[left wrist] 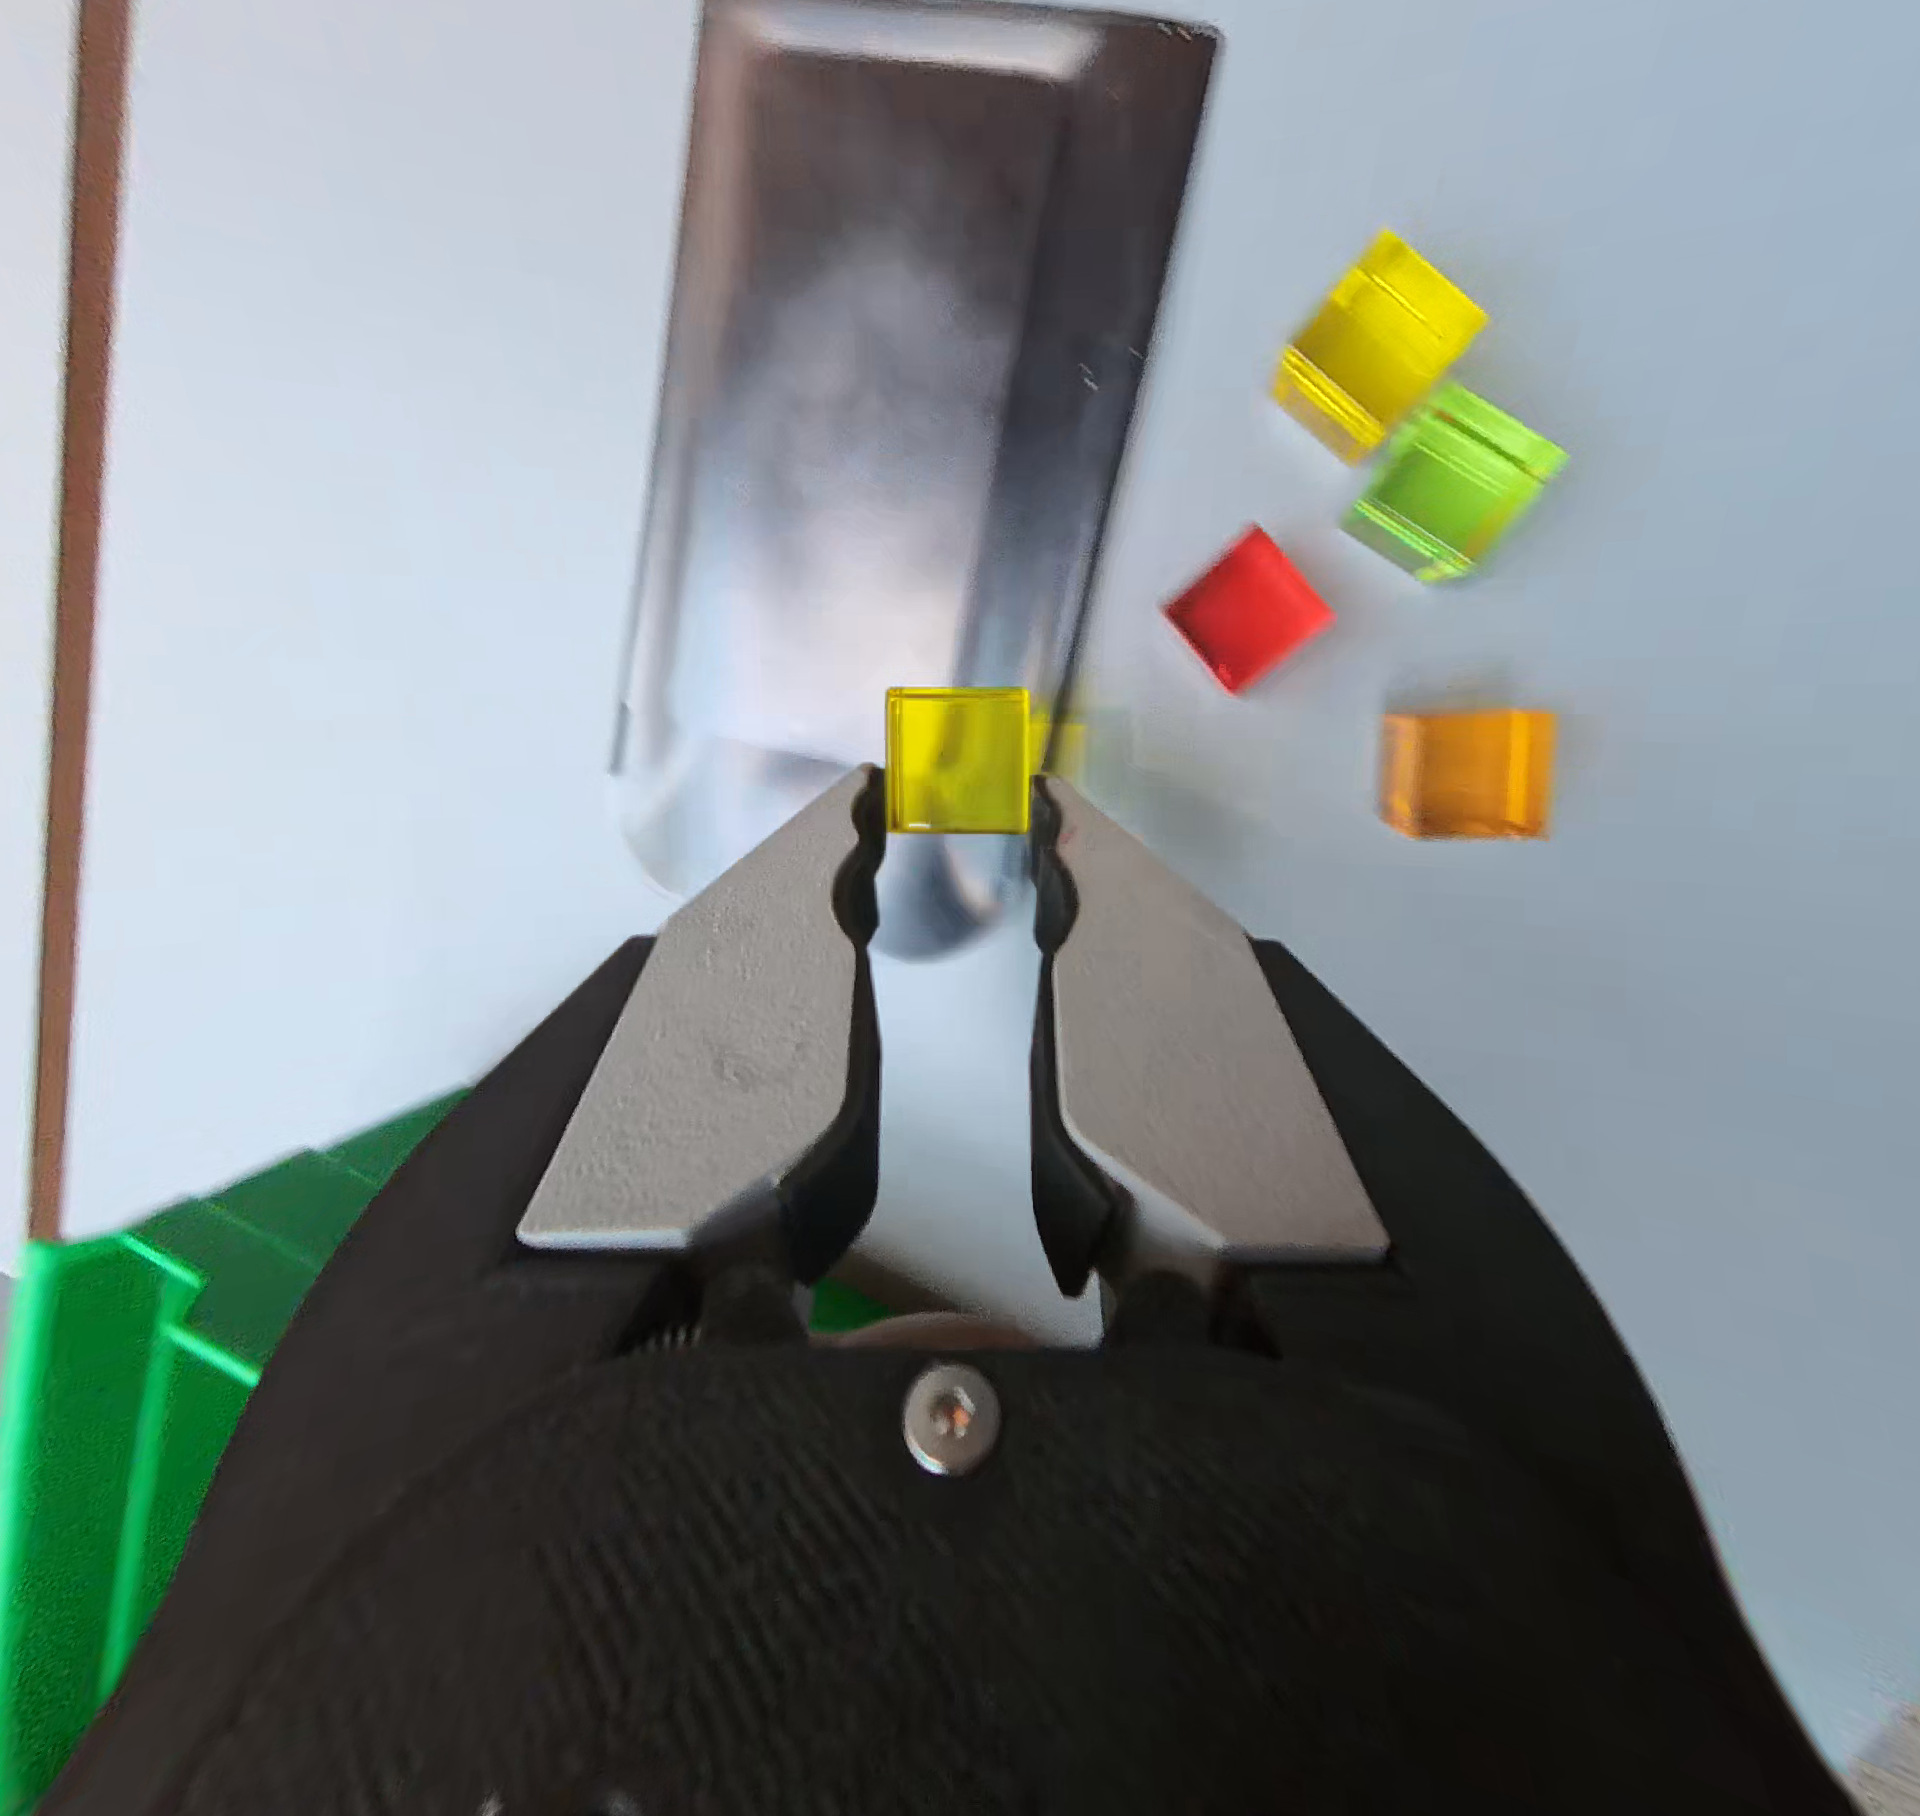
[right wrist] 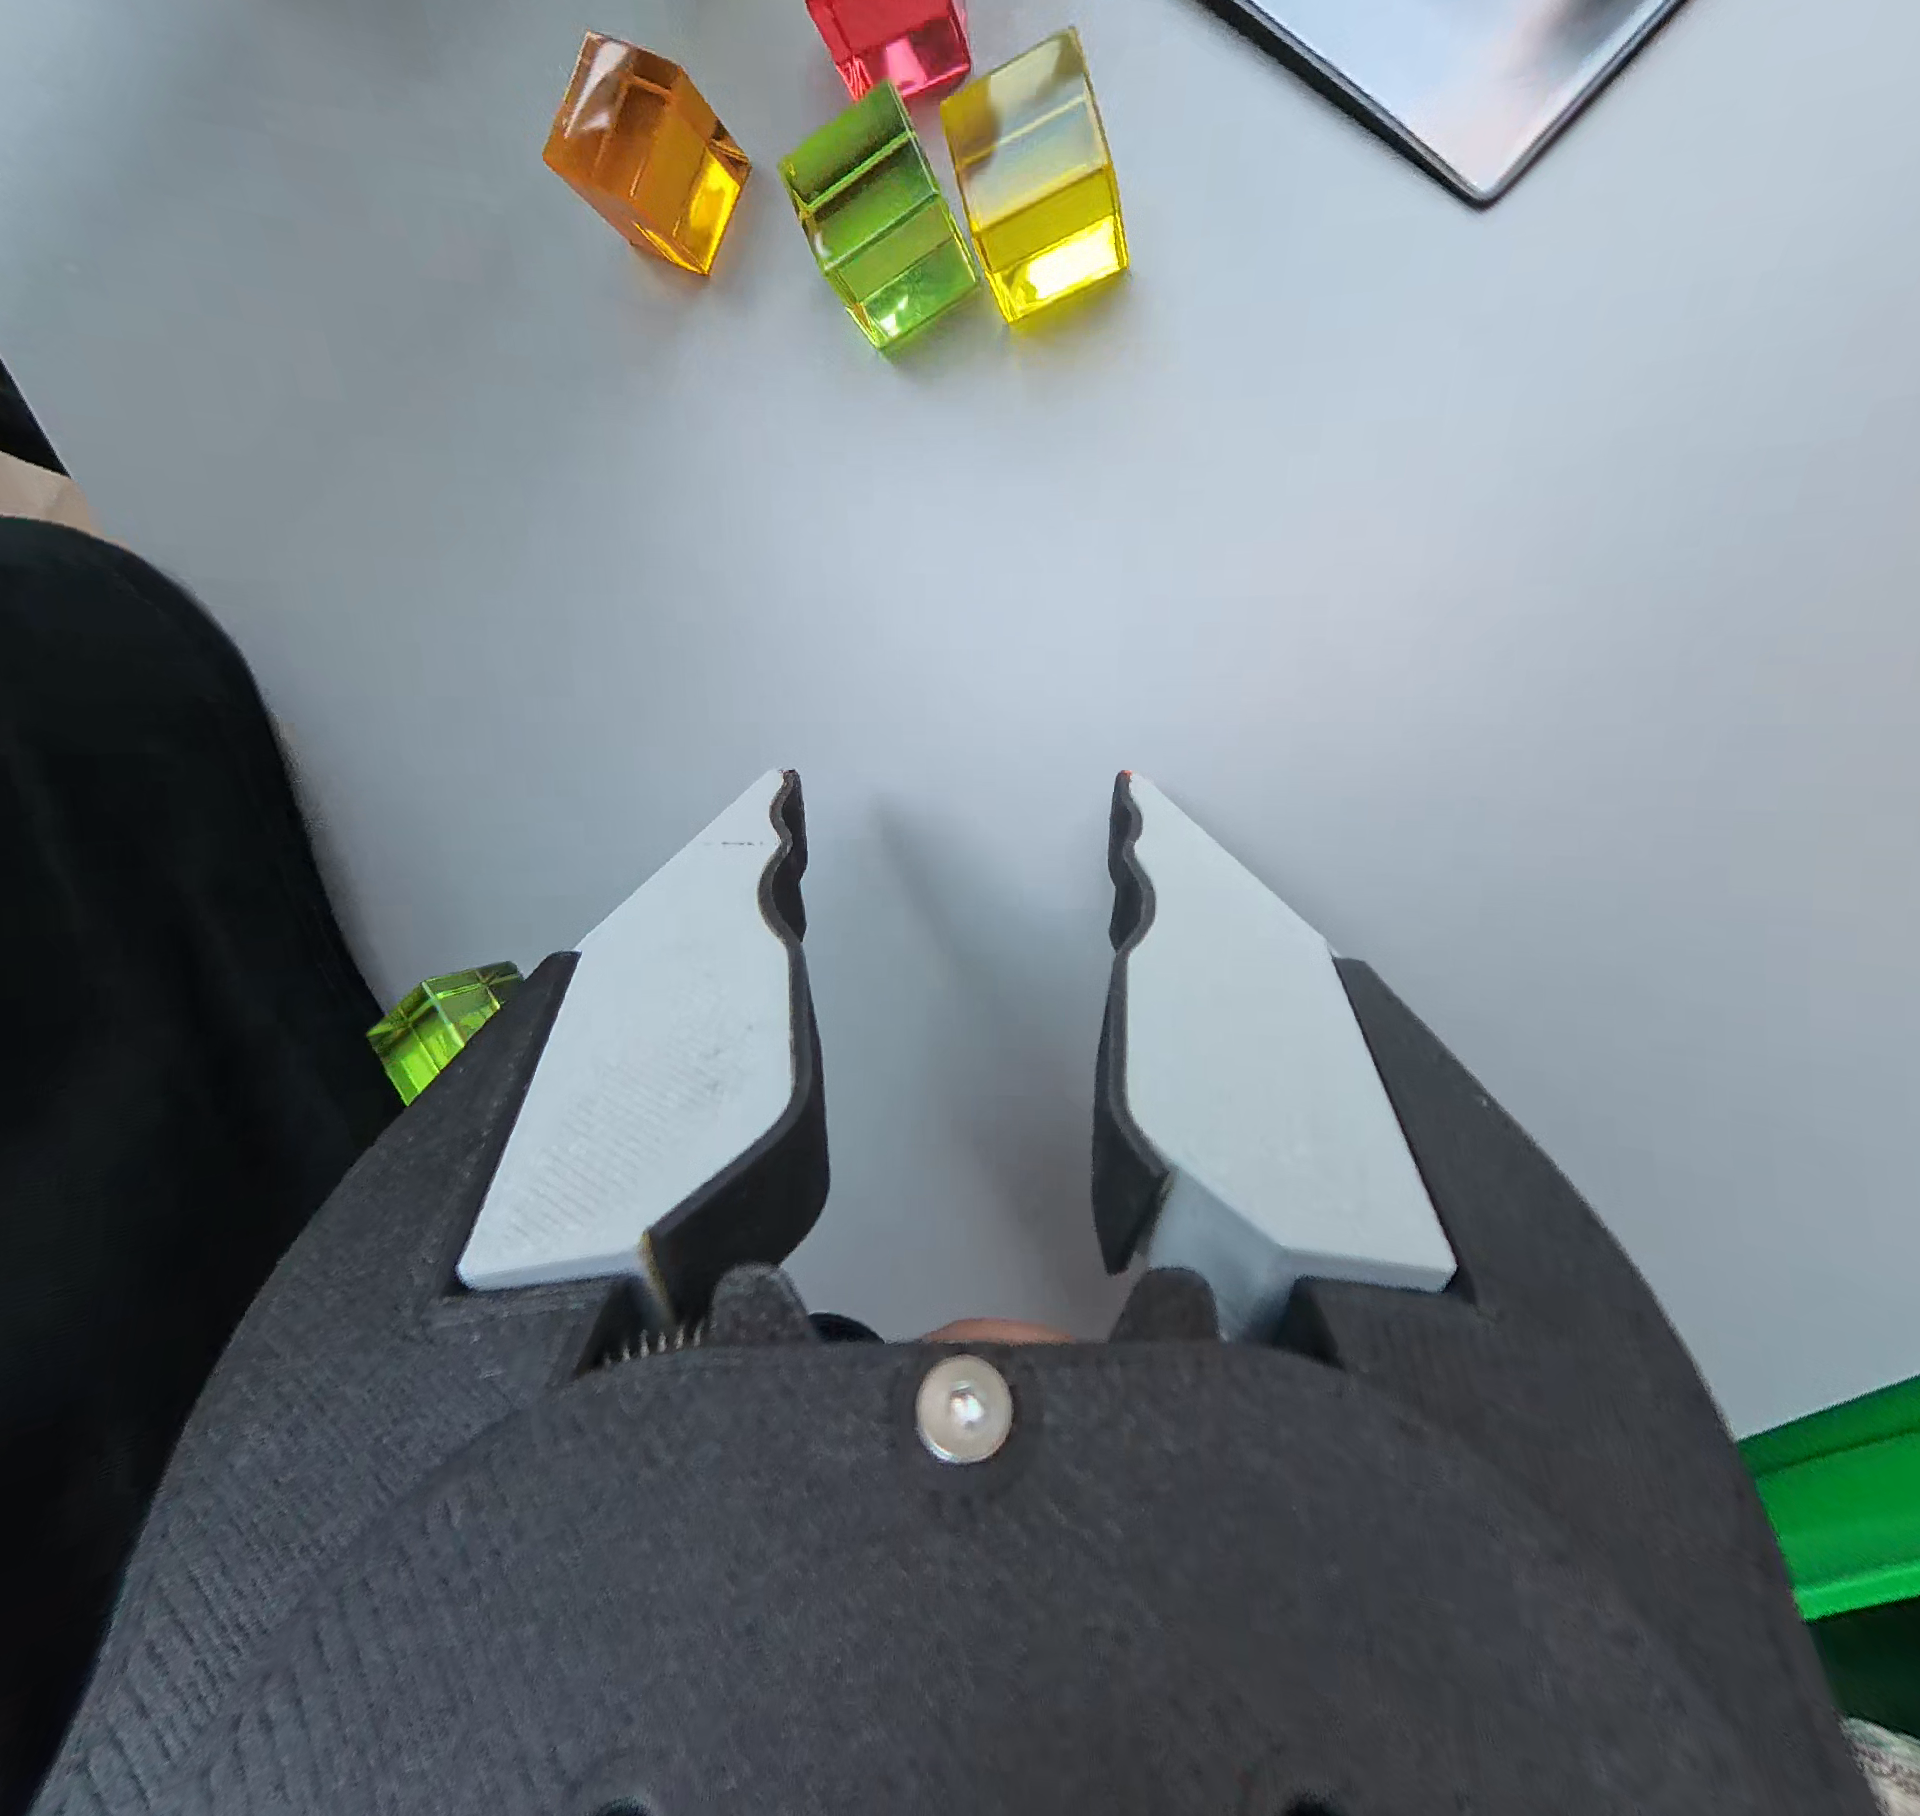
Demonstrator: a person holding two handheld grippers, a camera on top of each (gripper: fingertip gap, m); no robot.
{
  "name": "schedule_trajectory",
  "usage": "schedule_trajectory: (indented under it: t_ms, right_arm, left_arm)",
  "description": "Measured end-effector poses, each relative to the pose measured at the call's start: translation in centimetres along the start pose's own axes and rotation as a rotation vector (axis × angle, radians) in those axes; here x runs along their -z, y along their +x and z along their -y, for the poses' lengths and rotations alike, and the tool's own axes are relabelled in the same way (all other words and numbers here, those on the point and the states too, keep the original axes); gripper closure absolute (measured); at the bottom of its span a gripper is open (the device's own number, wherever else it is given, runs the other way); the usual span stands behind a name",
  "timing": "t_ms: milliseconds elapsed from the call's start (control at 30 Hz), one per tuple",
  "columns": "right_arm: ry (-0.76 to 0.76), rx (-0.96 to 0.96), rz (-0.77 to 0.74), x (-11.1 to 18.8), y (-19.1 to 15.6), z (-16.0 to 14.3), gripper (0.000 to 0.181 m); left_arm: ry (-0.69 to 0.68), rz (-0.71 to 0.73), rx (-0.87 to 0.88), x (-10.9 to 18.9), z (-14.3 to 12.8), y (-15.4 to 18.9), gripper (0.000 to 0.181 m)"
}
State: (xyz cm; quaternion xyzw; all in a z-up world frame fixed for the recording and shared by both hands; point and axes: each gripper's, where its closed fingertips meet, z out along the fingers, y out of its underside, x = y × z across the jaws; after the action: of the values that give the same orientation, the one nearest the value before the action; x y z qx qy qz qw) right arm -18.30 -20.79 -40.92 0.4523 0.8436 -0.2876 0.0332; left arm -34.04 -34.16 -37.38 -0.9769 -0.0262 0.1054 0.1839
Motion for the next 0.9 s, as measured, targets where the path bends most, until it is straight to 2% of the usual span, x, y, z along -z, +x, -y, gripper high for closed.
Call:
schedule_trajectory:
  t_ms: [33, 133, 300, 467, 533, 600, 700, 800, 900]
  right_arm:
    - [0.003, -0.004, 0.003, 0.1, 0.1, -0.1, 0.125]
    - [0.007, -0.011, 0.010, 0.3, 0.3, -0.4, 0.126]
    - [0.014, -0.016, 0.009, 0.8, 0.7, -0.4, 0.126]
    - [0.023, -0.037, 0.005, 1.0, 1.1, -0.2, 0.126]
    - [0.027, -0.038, 0.004, 1.0, 1.1, 0.0, 0.126]
    - [0.029, -0.034, 0.007, 1.0, 0.9, 0.3, 0.126]
    - [0.037, -0.014, 0.009, 0.9, 0.6, 1.2, 0.126]
    - [0.050, 0.023, 0.012, 0.6, 0.5, 2.8, 0.127]
    - [0.055, 0.067, 0.025, 0.2, 0.3, 4.7, 0.127]
  left_arm:
    - [0.000, 0.004, -0.016, -0.5, 0.6, -0.9, 0.157]
    - [0.007, -0.006, -0.070, -1.9, 2.4, -2.7, 0.157]
    - [0.004, -0.055, -0.134, -4.1, 4.1, -3.5, 0.157]
    - [-0.049, -0.091, -0.136, -6.0, 3.4, -2.9, 0.157]
    - [-0.050, -0.069, -0.114, -6.3, 3.2, -2.9, 0.150]
    - [-0.043, -0.059, -0.097, -5.9, 3.3, -3.0, 0.137]
    - [-0.010, -0.046, -0.058, -4.5, 3.4, -2.9, 0.132]
    - [-0.004, -0.008, -0.008, -1.8, 3.0, -2.4, 0.128]
    - [0.051, -0.017, 0.028, 0.6, 2.6, 0.5, 0.130]
